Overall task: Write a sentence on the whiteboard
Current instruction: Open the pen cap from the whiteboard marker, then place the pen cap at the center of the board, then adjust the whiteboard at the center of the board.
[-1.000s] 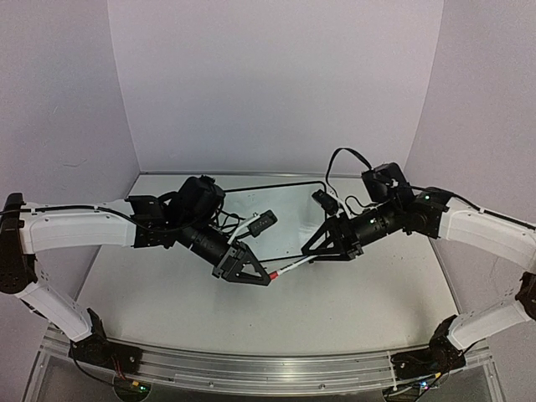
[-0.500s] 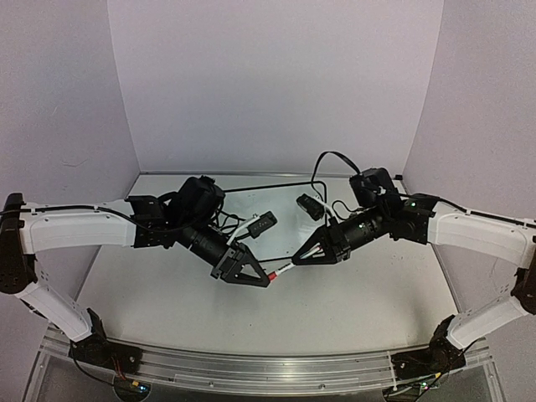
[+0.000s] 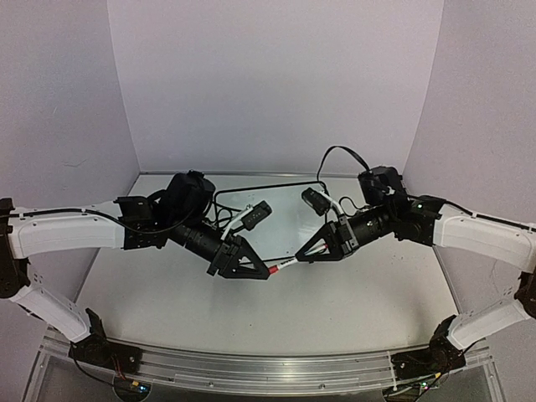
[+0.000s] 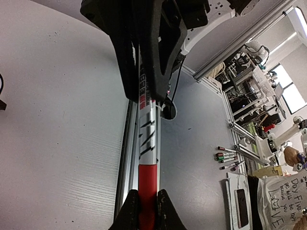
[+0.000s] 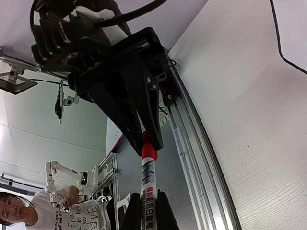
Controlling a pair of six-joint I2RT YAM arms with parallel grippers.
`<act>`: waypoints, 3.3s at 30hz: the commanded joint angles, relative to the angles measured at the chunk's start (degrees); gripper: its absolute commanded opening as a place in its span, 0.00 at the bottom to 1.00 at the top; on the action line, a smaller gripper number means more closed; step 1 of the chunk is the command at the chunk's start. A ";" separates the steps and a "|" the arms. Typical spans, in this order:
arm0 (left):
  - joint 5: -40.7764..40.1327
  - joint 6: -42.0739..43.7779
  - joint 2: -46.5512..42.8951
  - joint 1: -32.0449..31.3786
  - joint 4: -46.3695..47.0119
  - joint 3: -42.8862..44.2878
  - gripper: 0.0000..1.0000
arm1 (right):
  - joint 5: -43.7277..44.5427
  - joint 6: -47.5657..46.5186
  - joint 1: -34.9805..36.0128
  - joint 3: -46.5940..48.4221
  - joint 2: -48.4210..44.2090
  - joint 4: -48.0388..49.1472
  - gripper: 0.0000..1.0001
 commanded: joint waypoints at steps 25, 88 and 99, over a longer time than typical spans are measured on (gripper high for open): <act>-22.73 -5.70 -13.71 1.44 -3.69 -9.67 0.00 | 13.72 -6.70 -10.32 3.33 -11.59 -17.04 0.00; -42.66 -13.10 -8.74 7.41 -14.70 -8.86 1.00 | 45.80 5.53 -10.23 -9.65 -21.34 -8.74 0.00; -29.91 -1.71 0.75 23.26 -21.46 8.11 0.99 | 46.60 6.76 -10.23 -10.79 -22.26 -7.43 0.00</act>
